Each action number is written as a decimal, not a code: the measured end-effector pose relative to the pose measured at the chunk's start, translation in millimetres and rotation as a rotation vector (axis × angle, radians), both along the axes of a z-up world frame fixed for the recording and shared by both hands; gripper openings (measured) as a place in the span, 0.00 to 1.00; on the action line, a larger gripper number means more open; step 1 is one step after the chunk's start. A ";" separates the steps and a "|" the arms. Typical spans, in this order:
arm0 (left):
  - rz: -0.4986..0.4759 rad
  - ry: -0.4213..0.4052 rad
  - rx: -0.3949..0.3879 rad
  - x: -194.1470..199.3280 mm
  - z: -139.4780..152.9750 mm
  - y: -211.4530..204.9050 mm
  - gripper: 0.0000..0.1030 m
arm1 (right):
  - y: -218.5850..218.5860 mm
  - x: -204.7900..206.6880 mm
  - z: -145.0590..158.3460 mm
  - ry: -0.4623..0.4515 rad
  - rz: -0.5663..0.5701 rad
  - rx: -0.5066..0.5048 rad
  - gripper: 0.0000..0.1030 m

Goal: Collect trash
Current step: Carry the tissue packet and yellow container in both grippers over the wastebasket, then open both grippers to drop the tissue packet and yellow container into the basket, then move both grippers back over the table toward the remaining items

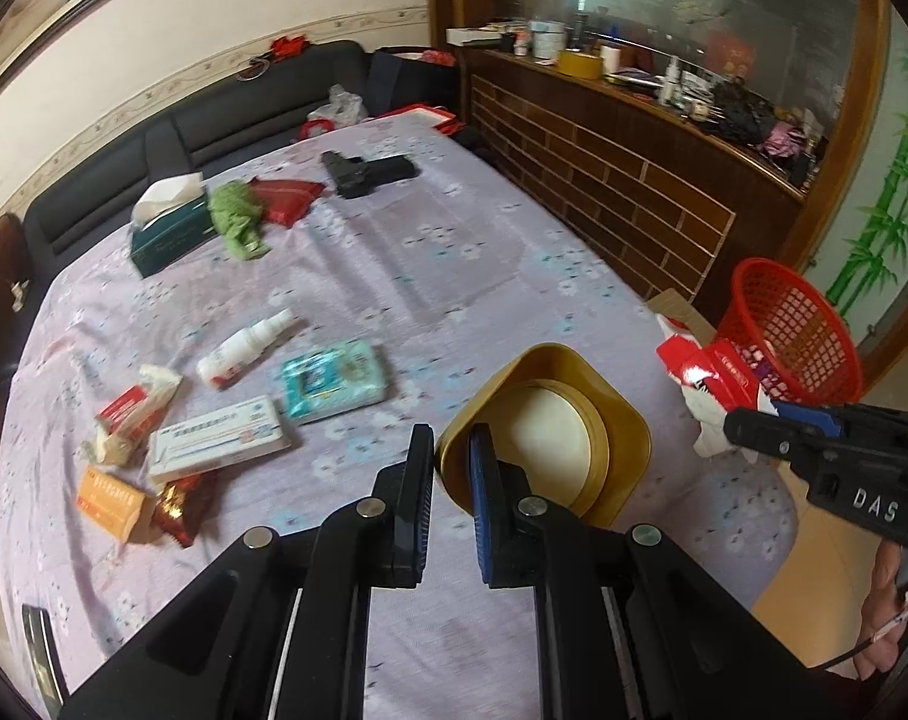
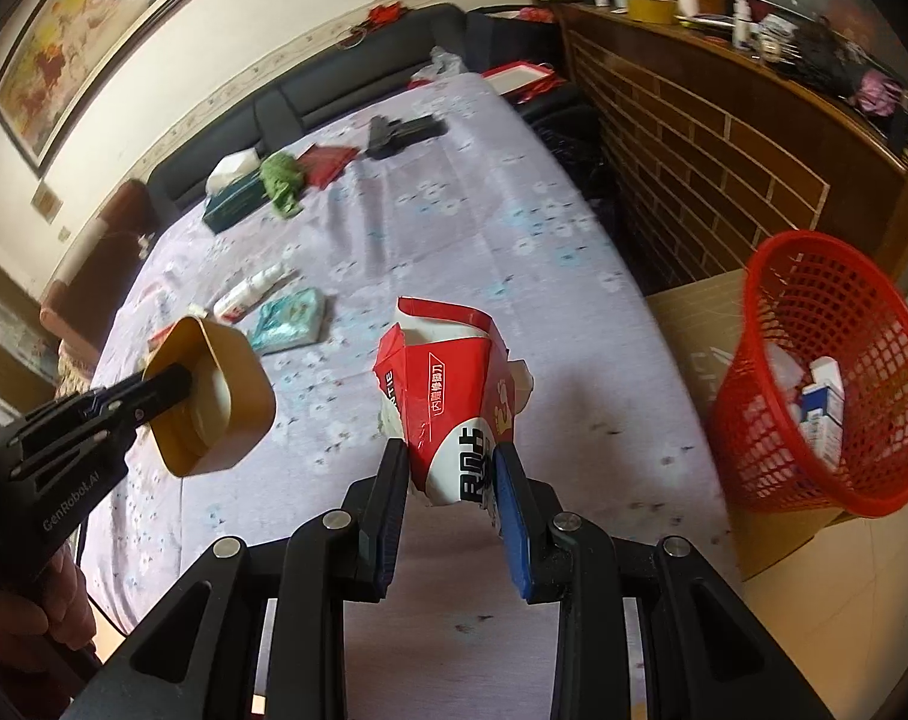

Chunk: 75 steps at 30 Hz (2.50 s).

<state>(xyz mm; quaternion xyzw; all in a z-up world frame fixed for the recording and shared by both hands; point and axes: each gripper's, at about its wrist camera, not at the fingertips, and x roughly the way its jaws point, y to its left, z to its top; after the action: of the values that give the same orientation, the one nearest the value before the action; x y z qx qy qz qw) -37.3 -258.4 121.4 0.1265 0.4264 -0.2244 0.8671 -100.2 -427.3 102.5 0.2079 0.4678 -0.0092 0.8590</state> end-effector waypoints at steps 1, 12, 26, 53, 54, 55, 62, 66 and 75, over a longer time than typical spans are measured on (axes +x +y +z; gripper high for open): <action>-0.010 0.000 0.000 -0.7 0.6 -4.7 0.11 | -4.5 -1.5 0.9 -0.001 -0.011 0.001 0.30; -0.211 0.020 -0.046 -12.6 17.8 -107.5 0.11 | -102.9 -45.2 14.5 -0.017 -0.245 0.028 0.30; -0.387 0.068 -0.058 -23.2 14.1 -244.0 0.11 | -223.4 -85.4 30.3 -0.048 -0.461 0.053 0.31; -0.141 0.110 -0.110 -10.2 5.9 -135.5 0.41 | -181.0 -48.4 18.1 -0.041 -0.278 0.058 0.50; -0.117 0.113 -0.110 -8.9 4.9 -121.2 0.41 | -169.7 -42.6 19.1 -0.046 -0.246 0.062 0.50; -0.102 0.114 -0.111 -8.2 4.6 -112.7 0.41 | -162.7 -38.6 19.6 -0.045 -0.228 0.062 0.50; 0.037 0.123 -0.130 -3.0 3.0 -30.8 0.41 | -83.8 -7.3 19.1 -0.045 -0.057 0.049 0.50; 0.128 0.130 -0.151 2.0 3.1 19.1 0.41 | -41.9 5.1 17.9 -0.036 0.027 0.027 0.50; 0.407 0.201 -0.227 21.6 -14.7 146.2 0.41 | 28.7 24.9 10.7 0.014 0.157 0.056 0.50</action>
<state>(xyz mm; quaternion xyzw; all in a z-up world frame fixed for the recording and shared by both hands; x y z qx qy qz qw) -15.7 -112.2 106.7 -0.0832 0.4992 -0.1030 0.8563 -75.3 -398.6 113.2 0.1943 0.4887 0.0697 0.8477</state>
